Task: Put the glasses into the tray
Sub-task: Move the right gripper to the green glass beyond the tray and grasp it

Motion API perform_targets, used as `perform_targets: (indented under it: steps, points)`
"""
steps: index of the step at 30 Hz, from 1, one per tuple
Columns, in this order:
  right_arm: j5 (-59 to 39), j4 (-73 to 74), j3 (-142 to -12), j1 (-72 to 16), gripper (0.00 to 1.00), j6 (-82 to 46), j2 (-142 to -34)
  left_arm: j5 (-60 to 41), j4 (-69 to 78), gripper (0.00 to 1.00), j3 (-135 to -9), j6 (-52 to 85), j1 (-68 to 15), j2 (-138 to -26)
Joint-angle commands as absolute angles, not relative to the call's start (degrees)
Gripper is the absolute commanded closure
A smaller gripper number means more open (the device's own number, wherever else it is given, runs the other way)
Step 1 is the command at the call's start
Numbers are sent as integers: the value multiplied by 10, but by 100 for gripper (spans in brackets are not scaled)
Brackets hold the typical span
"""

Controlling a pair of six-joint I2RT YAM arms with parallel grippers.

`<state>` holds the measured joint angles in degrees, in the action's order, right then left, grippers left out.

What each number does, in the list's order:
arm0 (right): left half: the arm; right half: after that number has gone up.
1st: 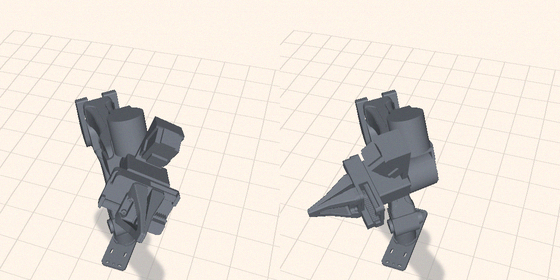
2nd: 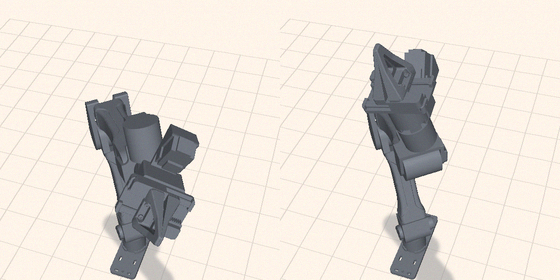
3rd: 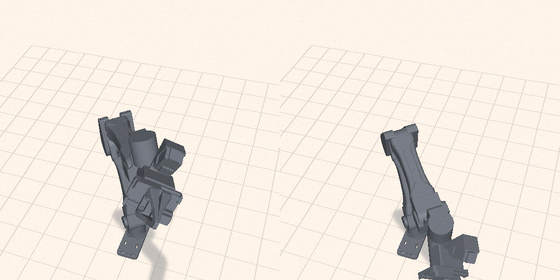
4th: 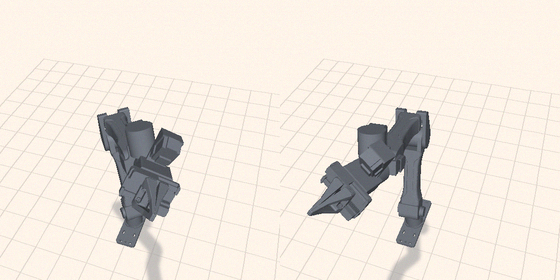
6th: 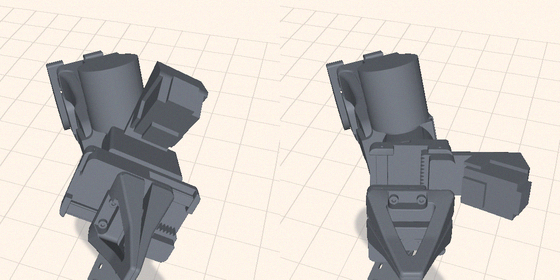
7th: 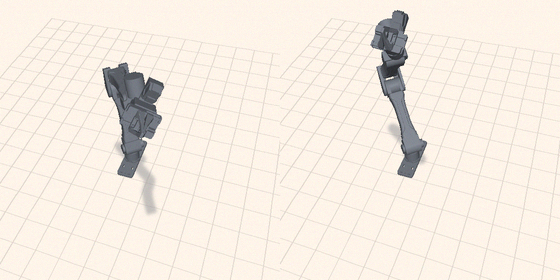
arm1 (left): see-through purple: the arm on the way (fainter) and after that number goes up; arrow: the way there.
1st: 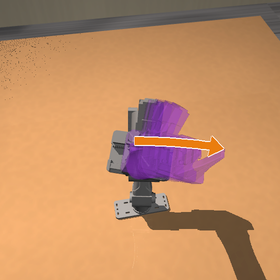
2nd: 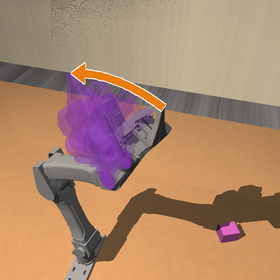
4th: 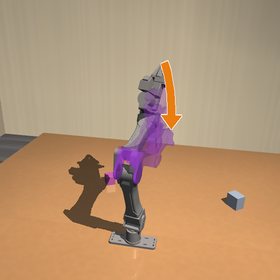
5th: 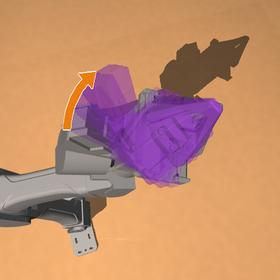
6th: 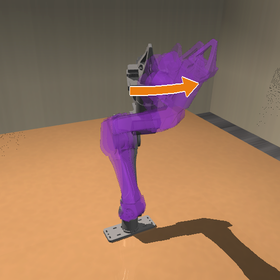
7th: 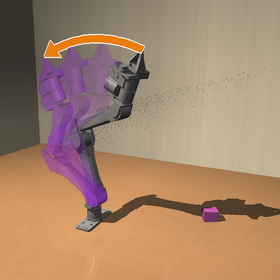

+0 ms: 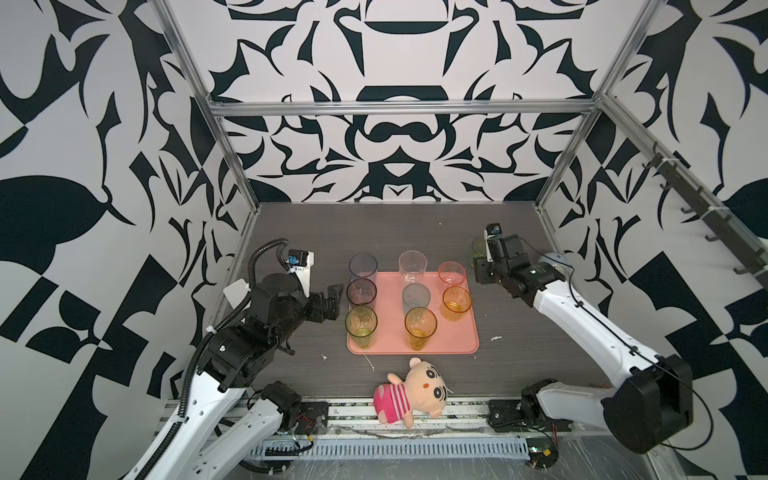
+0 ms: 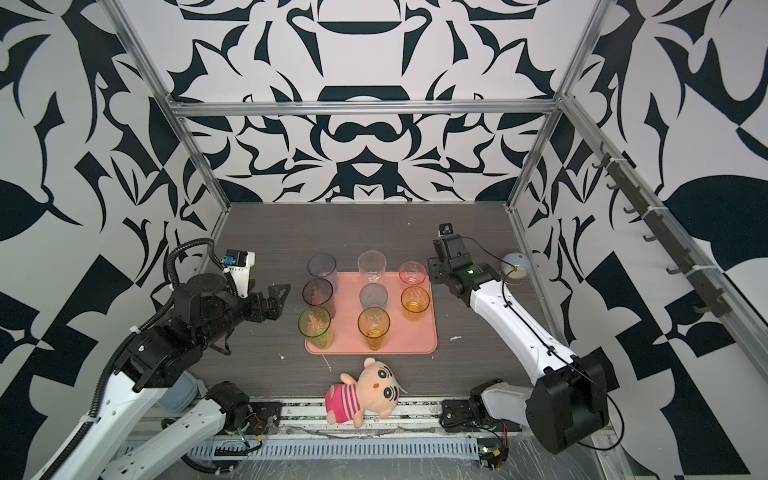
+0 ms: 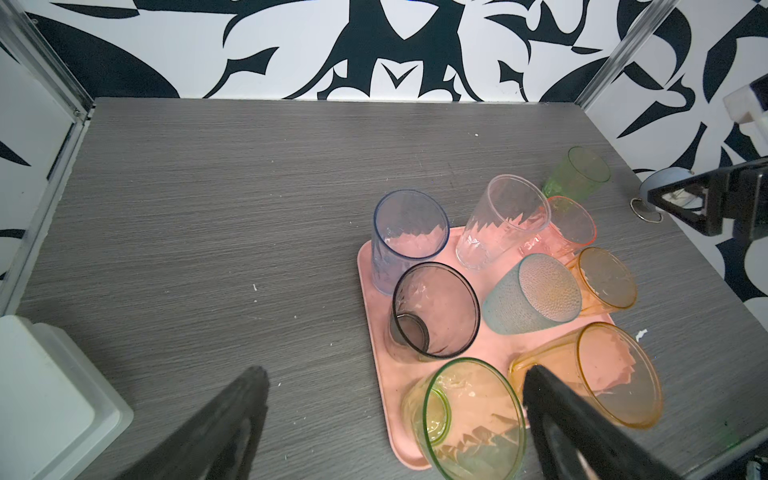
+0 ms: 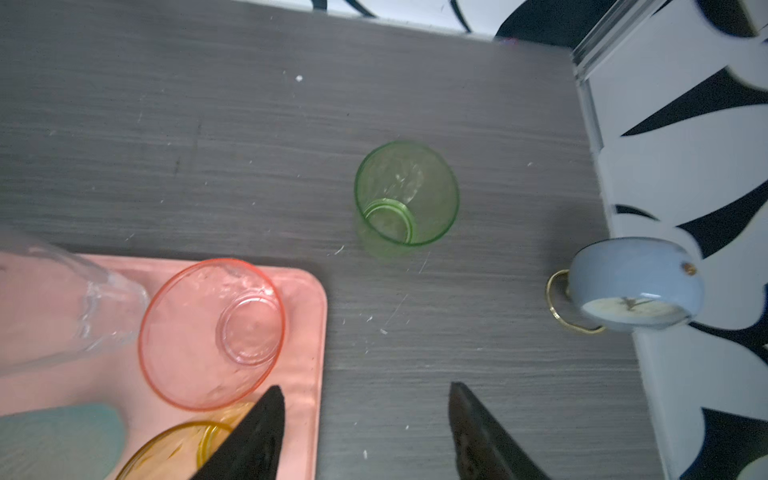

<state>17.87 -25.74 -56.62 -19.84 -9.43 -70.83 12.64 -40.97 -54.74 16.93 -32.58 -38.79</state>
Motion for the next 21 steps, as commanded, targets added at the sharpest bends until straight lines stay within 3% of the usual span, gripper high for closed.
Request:
perform_targets:
  steps: [1,12,21]
  points:
    - [217,-175,-552,-195,24,-64,-686,128,-409,0,-541,174,-324,-384]
    - [190,-200,-634,-133,1,-84,-767,125,-411,1,-542,175,-323,-387]
    - [141,-265,-744,-81,0,-124,-860,126,-408,0,-541,175,-323,-381]
